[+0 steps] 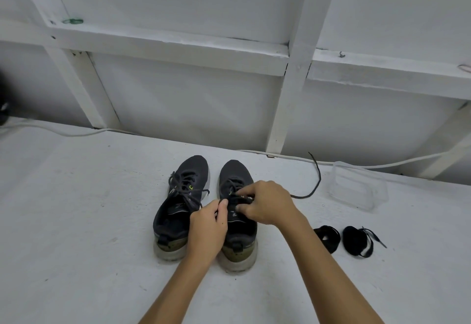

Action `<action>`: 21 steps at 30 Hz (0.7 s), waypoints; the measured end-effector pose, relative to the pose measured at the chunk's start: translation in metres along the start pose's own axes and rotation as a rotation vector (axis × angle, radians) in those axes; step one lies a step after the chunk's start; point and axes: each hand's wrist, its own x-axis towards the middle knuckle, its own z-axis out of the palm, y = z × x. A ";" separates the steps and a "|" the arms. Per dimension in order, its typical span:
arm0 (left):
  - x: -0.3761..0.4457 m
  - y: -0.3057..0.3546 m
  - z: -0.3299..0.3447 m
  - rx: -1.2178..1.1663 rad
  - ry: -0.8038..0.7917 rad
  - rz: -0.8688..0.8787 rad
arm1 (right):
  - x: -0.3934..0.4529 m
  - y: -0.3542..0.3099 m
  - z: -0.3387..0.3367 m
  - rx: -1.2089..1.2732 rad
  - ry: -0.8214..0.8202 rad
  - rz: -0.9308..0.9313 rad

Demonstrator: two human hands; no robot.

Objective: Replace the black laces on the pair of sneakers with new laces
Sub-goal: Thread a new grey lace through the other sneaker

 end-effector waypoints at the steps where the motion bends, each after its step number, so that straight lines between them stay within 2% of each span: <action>1: 0.000 0.000 0.000 -0.002 -0.002 0.000 | 0.002 -0.002 0.000 -0.053 0.018 -0.012; 3: 0.000 0.000 0.000 -0.003 0.000 -0.009 | 0.003 -0.003 0.006 -0.108 0.068 -0.058; 4: 0.000 0.000 0.000 -0.002 0.004 -0.019 | 0.002 -0.003 0.008 -0.056 0.071 -0.081; 5: 0.000 0.000 0.000 -0.001 0.010 -0.025 | 0.001 0.000 0.011 0.089 0.069 -0.091; 7: 0.000 0.001 -0.001 0.005 0.018 -0.032 | -0.001 0.009 0.010 0.567 0.082 -0.056; 10: -0.001 0.003 -0.001 0.003 0.010 -0.032 | 0.000 0.022 0.003 1.212 0.229 0.159; 12: 0.000 0.002 0.000 0.004 0.004 -0.026 | 0.002 0.029 0.002 1.452 0.298 0.281; 14: 0.001 0.002 0.000 0.010 0.001 -0.021 | 0.002 0.031 0.005 1.423 0.322 0.310; 19: 0.004 0.001 0.001 0.036 0.005 -0.020 | 0.005 0.028 0.000 0.790 0.436 0.053; 21: 0.002 0.005 0.001 0.003 0.004 -0.004 | 0.010 0.029 -0.003 0.596 0.447 0.030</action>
